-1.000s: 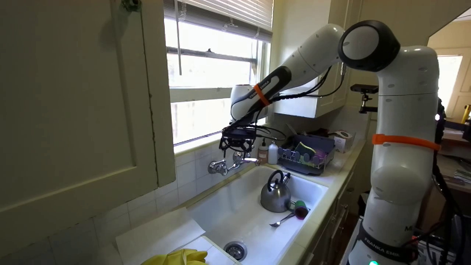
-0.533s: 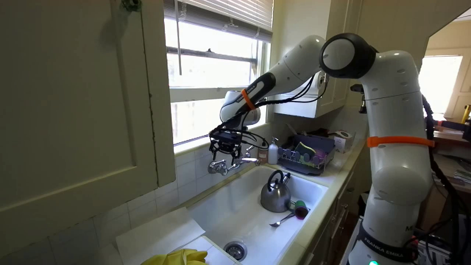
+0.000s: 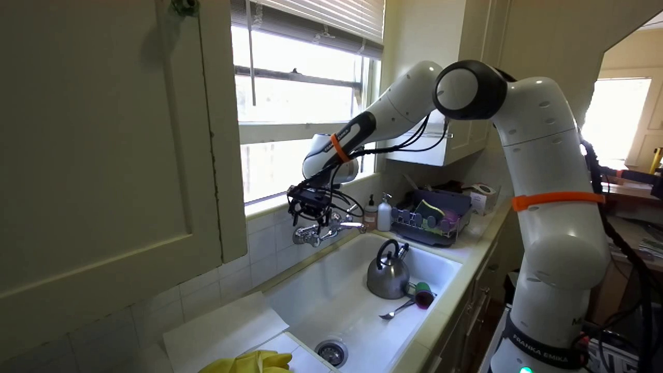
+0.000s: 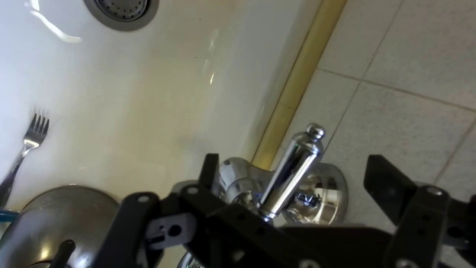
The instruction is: Open then close the tap
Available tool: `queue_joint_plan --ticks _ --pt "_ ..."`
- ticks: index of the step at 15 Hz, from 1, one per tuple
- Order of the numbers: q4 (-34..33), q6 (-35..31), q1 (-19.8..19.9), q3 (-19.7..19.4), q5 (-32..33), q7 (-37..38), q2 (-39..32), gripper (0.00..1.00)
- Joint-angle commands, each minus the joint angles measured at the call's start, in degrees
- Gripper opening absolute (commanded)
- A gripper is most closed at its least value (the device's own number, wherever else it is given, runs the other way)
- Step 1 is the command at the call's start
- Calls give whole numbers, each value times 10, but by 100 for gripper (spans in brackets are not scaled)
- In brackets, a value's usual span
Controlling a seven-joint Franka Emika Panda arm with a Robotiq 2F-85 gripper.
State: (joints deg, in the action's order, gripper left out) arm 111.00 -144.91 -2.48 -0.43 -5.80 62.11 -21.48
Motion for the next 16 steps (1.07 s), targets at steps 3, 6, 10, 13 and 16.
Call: queue_joint_plan --ticks 3,6,10,13,16 --pt "-28 16 -5 -9 -9 -27 -23 100" --pt "-22 31 -1 -4 -6 -79 -17 100" --pt "-19 57 3 -2 -9 -153 -12 100" --pt "-19 85 -2 -10 5 -194 -10 100" --pt "-20 101 -3 -15 13 -232 -8 100"
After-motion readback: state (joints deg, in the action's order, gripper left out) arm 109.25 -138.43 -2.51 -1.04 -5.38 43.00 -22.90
